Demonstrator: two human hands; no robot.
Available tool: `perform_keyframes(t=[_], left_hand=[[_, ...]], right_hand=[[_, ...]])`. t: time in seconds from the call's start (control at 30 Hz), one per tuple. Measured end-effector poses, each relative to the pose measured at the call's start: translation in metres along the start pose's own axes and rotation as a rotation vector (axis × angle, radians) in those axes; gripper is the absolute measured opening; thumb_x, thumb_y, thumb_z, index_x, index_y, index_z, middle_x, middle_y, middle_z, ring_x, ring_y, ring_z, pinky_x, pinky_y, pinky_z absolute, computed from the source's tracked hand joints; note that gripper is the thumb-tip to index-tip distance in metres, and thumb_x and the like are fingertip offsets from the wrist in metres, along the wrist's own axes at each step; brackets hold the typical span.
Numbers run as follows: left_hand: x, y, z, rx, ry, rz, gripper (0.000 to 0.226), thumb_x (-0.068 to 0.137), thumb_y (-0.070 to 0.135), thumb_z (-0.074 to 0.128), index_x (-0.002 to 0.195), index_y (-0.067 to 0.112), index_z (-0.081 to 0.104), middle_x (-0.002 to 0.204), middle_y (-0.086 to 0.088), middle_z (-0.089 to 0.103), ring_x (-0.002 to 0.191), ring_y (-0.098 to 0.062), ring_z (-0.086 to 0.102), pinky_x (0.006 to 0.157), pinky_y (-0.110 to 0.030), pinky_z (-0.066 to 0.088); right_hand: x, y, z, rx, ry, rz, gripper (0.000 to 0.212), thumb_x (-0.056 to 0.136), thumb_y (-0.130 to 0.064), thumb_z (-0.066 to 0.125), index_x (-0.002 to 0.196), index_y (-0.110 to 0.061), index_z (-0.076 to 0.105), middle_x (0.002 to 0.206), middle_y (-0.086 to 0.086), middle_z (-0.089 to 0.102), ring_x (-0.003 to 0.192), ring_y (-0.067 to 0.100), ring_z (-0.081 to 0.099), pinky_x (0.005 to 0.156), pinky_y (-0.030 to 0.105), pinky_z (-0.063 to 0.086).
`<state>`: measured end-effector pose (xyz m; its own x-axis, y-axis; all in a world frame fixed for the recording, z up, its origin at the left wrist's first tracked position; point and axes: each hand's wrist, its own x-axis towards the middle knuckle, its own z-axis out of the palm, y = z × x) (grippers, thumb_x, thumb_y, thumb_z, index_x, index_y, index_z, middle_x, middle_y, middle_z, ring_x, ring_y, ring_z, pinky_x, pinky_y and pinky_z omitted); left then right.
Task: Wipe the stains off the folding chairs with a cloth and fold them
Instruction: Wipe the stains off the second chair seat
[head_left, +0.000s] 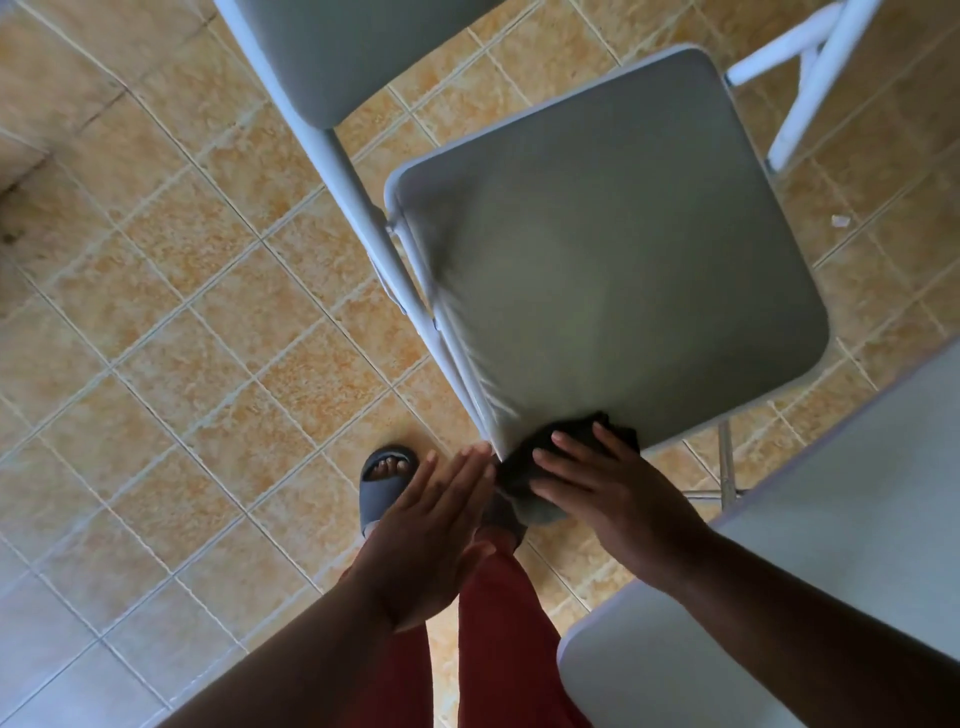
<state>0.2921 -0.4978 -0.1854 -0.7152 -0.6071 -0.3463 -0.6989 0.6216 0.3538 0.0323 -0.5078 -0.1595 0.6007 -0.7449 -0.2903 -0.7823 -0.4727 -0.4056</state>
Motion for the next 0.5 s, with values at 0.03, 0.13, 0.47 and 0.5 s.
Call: perform_keyframes(t=[0.03,0.13,0.47,0.5], left_hand=[[0.006,-0.002,-0.003,0.002,0.01,-0.032,0.073,0.097,0.047,0.041,0.153,0.006,0.019,0.161,-0.016,0.017,0.15,-0.031,0.015,0.117,-0.048,0.018],[0.034,-0.009,-0.016,0.037,0.025,-0.056,0.071,0.096,0.048,0.033,0.152,0.005,0.02,0.16,-0.016,0.015,0.149,-0.031,0.015,0.117,-0.049,0.017],[0.098,-0.016,-0.028,0.065,0.028,-0.113,0.08,0.092,0.045,0.048,0.153,0.003,0.018,0.162,-0.016,0.013,0.15,-0.031,0.011,0.121,-0.05,0.016],[0.097,-0.015,-0.027,0.055,0.029,-0.118,0.079,0.093,0.045,0.045,0.154,0.004,0.017,0.162,-0.016,0.013,0.151,-0.031,0.01,0.121,-0.051,0.016]], right_hand=[[-0.006,0.006,-0.005,0.03,-0.009,-0.025,0.045,0.084,-0.002,0.043,0.119,-0.021,0.065,0.132,0.003,0.06,0.129,0.024,0.049,0.102,0.055,0.041],[-0.01,0.038,-0.038,0.137,0.049,0.029,0.058,0.074,0.014,0.056,0.122,-0.017,0.064,0.13,0.005,0.061,0.124,0.021,0.054,0.097,0.047,0.049],[0.035,0.194,-0.098,-0.086,0.419,0.762,0.044,0.093,-0.009,0.039,0.135,-0.018,0.052,0.135,0.019,0.053,0.122,0.04,0.05,0.102,0.049,0.042],[0.038,0.184,-0.079,-0.107,0.39,0.833,0.045,0.093,-0.005,0.039,0.135,-0.017,0.051,0.139,0.019,0.05,0.126,0.042,0.046,0.101,0.052,0.041]])
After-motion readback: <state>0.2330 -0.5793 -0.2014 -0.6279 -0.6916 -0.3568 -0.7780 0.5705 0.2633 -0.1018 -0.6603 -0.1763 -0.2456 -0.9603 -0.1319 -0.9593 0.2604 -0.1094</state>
